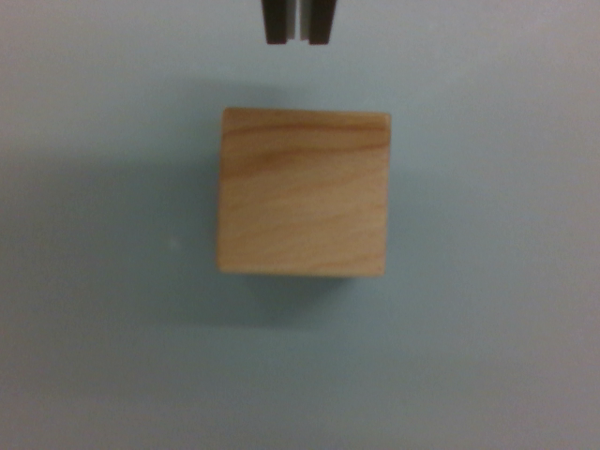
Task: Push wooden cube
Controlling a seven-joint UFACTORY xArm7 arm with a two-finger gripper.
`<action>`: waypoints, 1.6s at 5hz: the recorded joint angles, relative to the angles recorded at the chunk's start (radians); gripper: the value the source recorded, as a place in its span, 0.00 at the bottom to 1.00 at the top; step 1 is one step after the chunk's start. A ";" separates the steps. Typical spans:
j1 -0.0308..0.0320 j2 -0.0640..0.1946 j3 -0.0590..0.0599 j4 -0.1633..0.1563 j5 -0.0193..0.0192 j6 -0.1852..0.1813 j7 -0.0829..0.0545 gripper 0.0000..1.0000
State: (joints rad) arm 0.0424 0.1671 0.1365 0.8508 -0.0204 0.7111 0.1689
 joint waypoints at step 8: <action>0.0079 0.020 0.009 -0.073 0.0024 -0.080 0.014 0.00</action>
State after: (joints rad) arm 0.0503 0.1875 0.1451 0.7781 -0.0180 0.6307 0.1827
